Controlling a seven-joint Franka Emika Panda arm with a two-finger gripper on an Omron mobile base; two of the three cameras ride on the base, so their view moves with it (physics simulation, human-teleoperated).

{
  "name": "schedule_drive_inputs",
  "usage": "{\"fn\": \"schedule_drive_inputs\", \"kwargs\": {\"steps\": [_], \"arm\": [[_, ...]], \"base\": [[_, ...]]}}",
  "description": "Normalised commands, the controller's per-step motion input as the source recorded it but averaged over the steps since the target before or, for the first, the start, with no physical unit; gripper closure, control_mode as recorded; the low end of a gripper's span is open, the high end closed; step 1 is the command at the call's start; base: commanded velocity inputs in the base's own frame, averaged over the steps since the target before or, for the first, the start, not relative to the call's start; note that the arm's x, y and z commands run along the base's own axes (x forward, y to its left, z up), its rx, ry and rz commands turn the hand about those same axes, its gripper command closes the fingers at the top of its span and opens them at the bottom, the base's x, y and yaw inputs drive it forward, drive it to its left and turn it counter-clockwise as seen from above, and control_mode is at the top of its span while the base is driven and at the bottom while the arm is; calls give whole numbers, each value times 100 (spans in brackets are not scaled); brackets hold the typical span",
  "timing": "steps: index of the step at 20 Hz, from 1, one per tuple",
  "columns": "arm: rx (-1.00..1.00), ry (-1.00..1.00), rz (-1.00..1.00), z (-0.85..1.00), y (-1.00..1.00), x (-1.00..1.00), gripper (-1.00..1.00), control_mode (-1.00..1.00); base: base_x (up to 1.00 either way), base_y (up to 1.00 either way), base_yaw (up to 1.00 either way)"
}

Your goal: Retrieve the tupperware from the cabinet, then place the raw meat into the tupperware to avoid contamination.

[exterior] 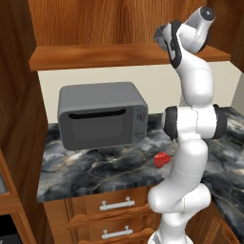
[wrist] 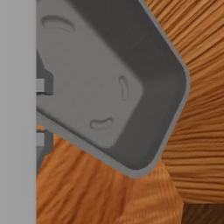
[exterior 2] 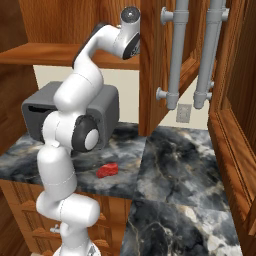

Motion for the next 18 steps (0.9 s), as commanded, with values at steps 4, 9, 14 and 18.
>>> {"fn": "schedule_drive_inputs", "kwargs": {"steps": [4, 9, 14, 18], "arm": [[0, 0, 0, 0, 2, -7, 100, -100], [-1, -1, 5, 2, 7, -37, 100, -100], [-2, -5, 13, -1, 9, -73, 100, -100], [-5, -3, 17, -16, 7, -83, 100, -100]], "base": [[0, 0, 0], [0, 0, 0], [0, 0, 0], [0, 0, 0]]}}
